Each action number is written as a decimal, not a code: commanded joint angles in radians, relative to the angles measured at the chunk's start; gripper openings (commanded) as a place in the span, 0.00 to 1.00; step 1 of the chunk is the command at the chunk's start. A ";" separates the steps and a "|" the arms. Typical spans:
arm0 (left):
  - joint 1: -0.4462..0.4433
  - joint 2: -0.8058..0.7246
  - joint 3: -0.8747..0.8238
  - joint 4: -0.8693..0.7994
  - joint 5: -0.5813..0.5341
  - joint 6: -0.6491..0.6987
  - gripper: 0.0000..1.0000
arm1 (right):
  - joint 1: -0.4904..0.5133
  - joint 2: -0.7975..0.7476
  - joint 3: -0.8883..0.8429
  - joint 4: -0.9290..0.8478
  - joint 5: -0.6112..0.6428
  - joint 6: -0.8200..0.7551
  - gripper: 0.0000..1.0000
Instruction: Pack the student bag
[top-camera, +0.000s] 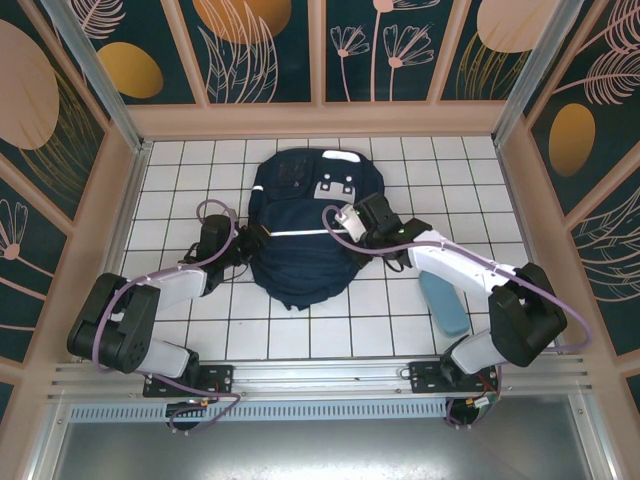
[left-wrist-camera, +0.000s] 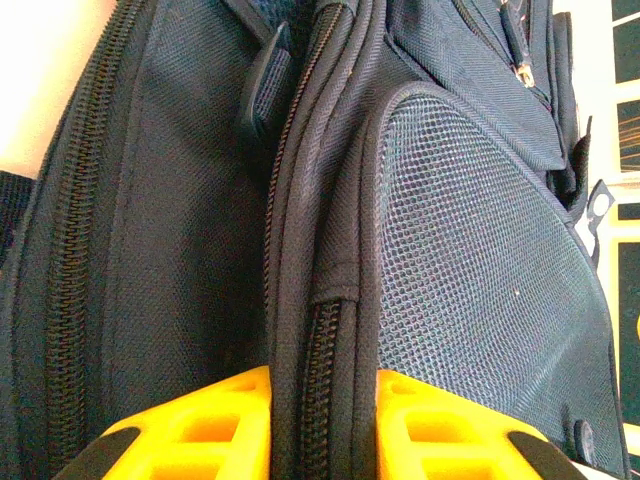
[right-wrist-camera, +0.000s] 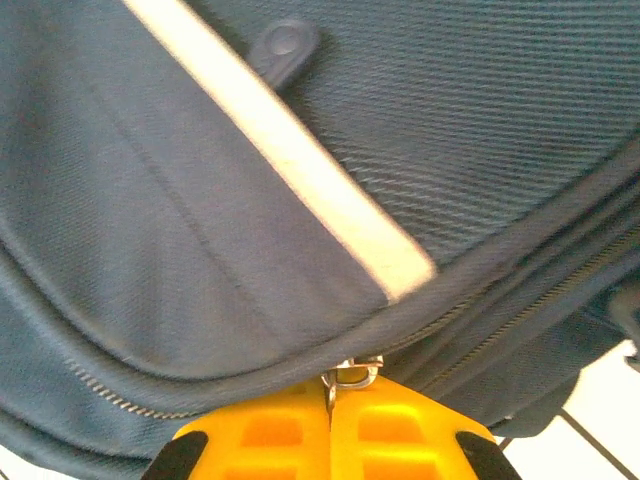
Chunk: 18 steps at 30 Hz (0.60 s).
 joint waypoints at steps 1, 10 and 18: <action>-0.024 0.017 0.018 0.022 0.012 -0.025 0.09 | 0.104 -0.038 0.037 -0.008 -0.251 0.048 0.00; -0.026 -0.006 0.033 -0.007 -0.010 -0.010 0.06 | 0.172 -0.008 0.077 0.021 -0.228 0.109 0.00; -0.025 -0.039 0.014 0.022 -0.023 -0.024 0.00 | -0.008 0.052 0.077 0.144 -0.024 0.196 0.00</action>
